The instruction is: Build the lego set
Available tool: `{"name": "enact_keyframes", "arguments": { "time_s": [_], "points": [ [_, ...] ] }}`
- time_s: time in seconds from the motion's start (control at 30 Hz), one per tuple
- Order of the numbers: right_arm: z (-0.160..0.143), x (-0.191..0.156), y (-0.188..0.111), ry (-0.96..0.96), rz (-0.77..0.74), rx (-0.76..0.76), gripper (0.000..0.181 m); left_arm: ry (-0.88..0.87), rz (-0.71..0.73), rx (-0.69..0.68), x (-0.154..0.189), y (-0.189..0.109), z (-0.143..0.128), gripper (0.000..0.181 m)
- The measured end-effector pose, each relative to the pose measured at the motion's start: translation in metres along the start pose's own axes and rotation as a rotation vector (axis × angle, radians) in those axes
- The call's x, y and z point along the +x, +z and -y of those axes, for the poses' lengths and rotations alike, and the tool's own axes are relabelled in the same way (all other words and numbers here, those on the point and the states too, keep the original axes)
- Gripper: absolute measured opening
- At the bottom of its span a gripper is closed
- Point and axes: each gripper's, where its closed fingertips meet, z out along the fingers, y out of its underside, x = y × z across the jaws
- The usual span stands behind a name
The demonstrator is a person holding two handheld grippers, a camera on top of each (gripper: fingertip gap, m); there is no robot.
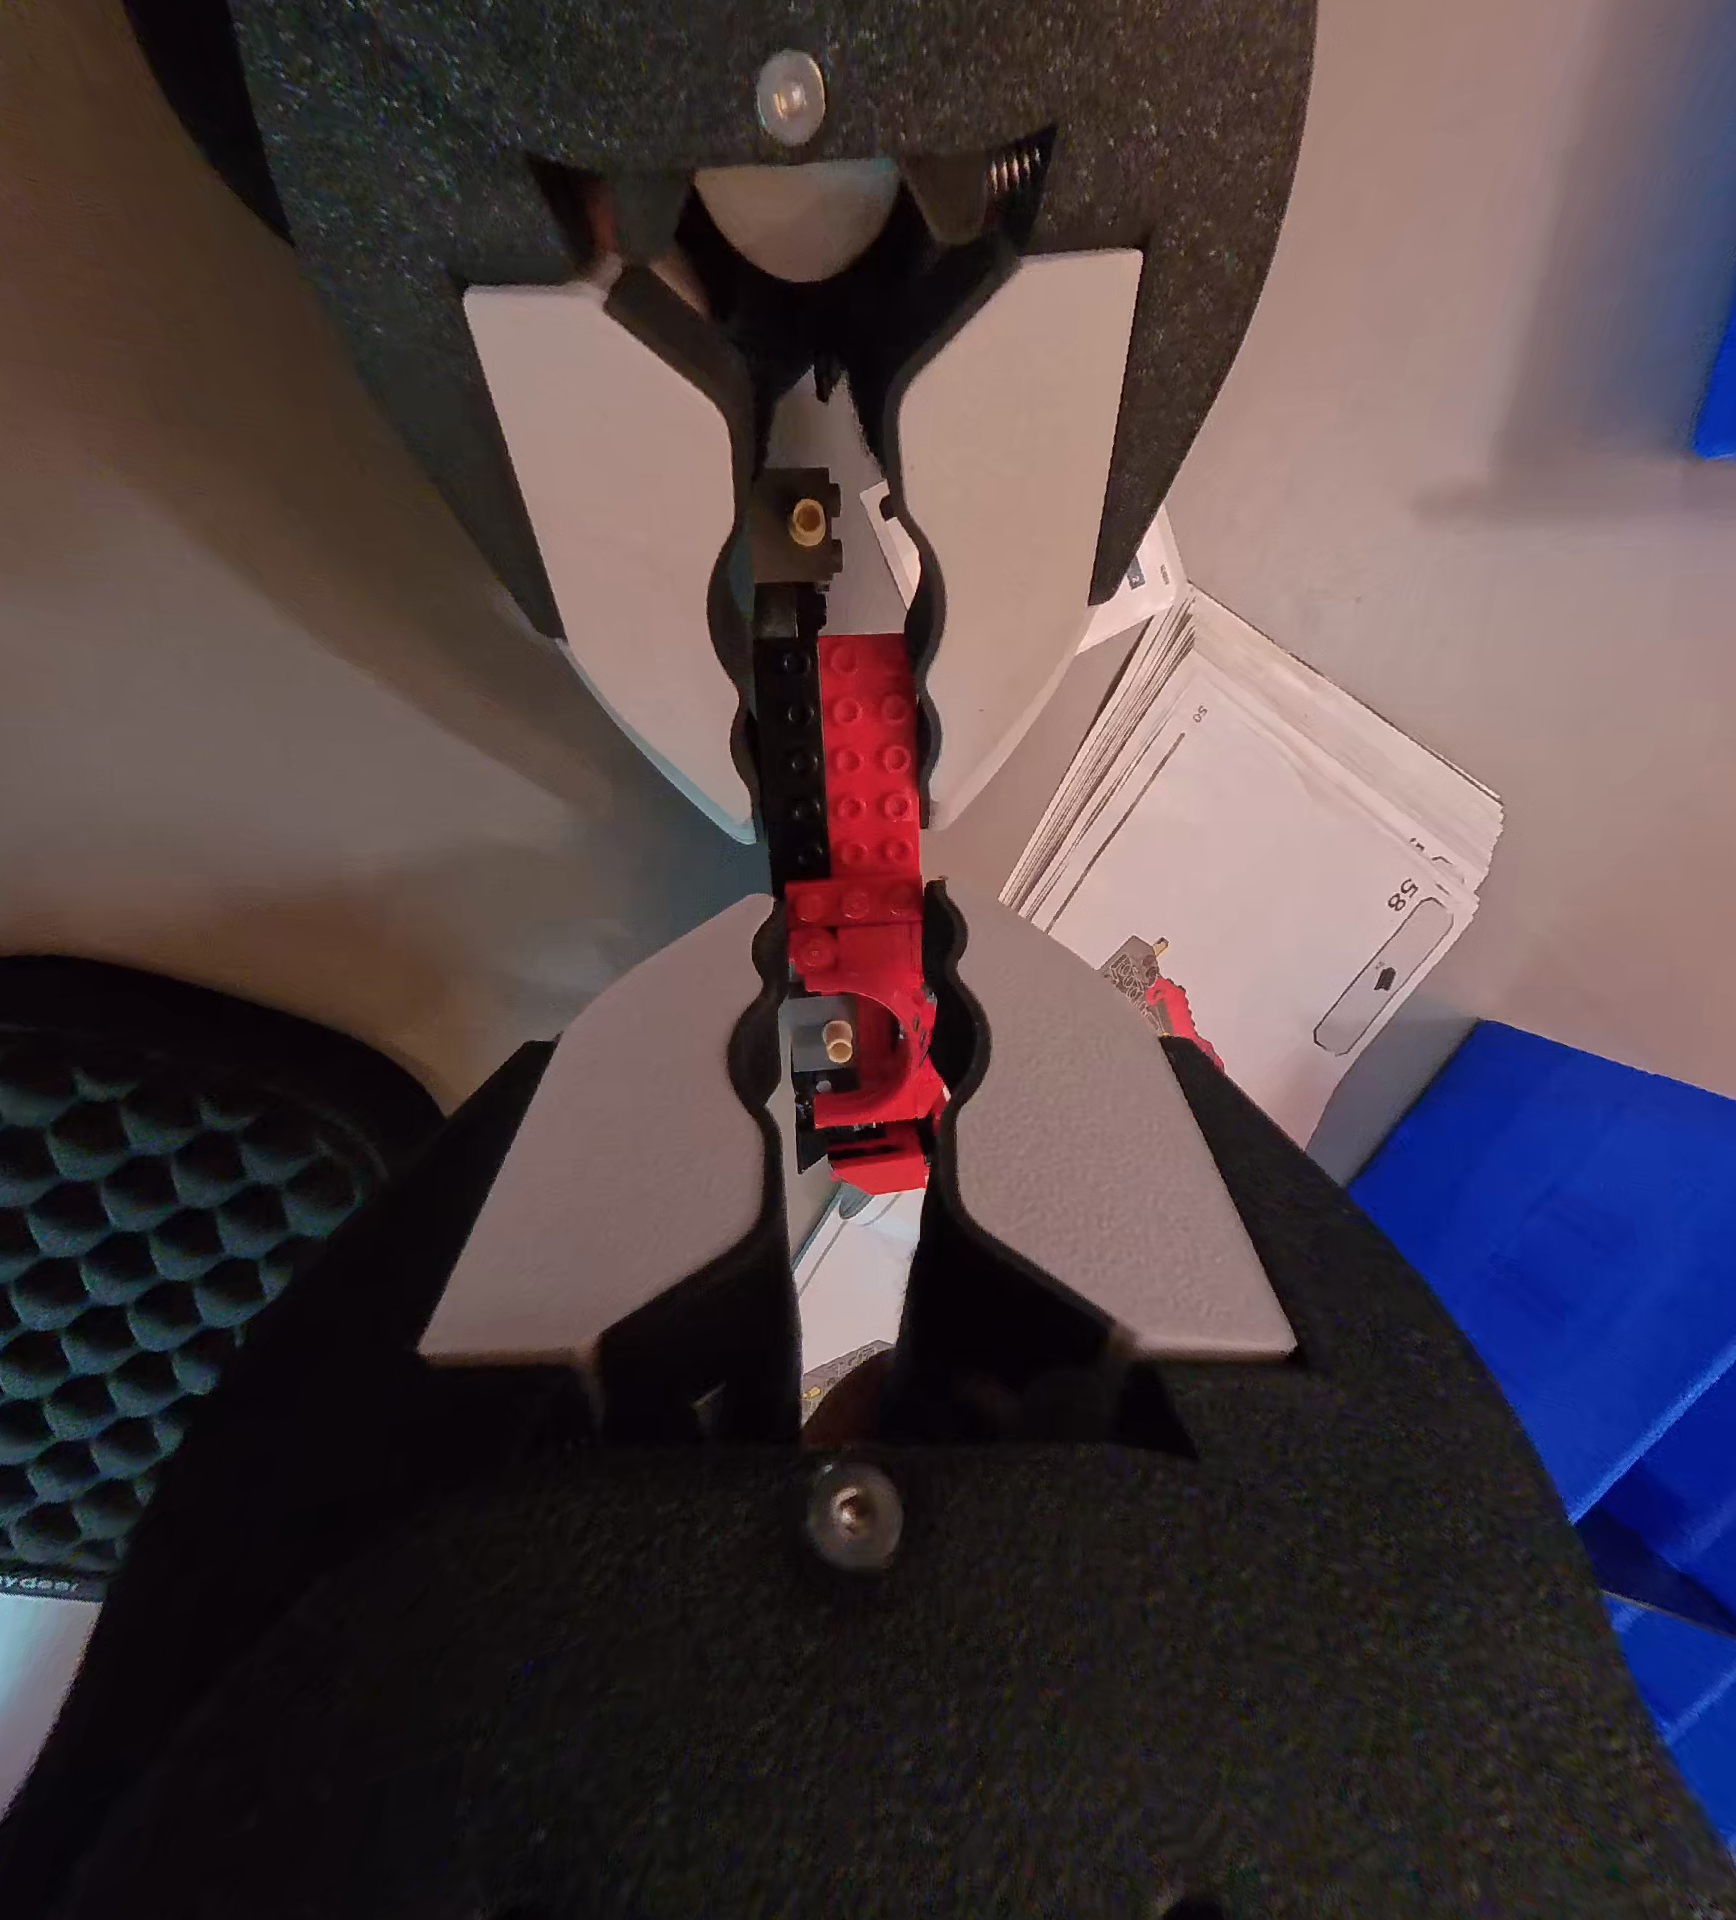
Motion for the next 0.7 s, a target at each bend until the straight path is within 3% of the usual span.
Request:
{"name": "enact_keyframes", "arguments": {
  "time_s": [0.57, 0.7],
  "points": [
    [0.0, -0.001, -0.007, -0.007, 0.02, 0.006, 0.027, 0.005, -0.003, 0.002, 0.001, 0.0, 0.0, 0.03],
    [0.007, 0.003, -0.011, 0.049, 0.011, 0.086, 0.002, 0.005, -0.004, 0.002, 0.001, 0.0, 0.0, 0.03]
  ]
}}
